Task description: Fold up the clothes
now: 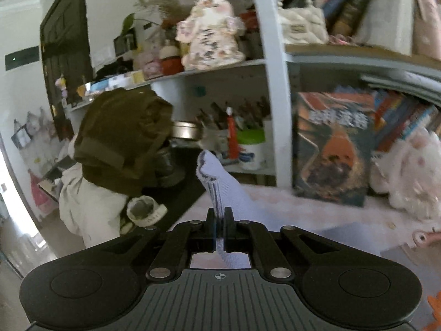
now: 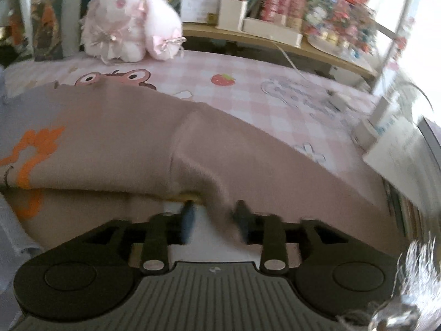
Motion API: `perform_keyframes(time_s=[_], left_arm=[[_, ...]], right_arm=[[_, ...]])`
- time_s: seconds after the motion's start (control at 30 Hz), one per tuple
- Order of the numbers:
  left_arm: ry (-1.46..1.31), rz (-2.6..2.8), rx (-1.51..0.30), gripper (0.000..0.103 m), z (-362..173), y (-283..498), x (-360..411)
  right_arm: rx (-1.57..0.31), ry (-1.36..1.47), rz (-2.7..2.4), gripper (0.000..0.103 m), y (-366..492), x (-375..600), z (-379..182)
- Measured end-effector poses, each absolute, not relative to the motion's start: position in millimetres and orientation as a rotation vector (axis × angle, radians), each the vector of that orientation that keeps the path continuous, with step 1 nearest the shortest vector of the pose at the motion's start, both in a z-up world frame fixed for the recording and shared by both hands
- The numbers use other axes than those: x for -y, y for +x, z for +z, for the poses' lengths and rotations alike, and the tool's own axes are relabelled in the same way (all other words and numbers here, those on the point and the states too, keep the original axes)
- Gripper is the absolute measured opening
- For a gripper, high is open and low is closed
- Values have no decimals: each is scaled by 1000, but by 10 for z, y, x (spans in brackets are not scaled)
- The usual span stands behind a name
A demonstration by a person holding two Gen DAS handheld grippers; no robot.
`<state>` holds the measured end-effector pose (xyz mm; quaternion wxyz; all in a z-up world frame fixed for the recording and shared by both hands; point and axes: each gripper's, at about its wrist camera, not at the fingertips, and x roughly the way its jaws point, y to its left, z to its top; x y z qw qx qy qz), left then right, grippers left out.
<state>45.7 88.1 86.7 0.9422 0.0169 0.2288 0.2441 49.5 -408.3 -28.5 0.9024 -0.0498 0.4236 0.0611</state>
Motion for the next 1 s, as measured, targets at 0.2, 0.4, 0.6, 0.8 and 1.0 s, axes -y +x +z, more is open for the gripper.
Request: perform_keyframes(time_s=[0.2, 0.4, 0.6, 0.8, 1.0], left_arm=[[23, 468, -446, 4, 842, 524, -1287], [19, 432, -481, 4, 688, 557, -1624], [4, 352, -627, 12, 427, 544, -2011], [130, 259, -684, 20, 297, 219, -1626], [-70, -173, -687, 23, 209, -151, -599]], right_arm=[[-892, -10, 62, 47, 191, 3935, -214], [-917, 55, 17, 50, -155, 3612, -217], [-916, 92, -16, 50, -399, 3349, -186], [-912, 192, 17, 50, -554, 3209, -129], [-880, 235, 122, 51, -565, 3065, -51]])
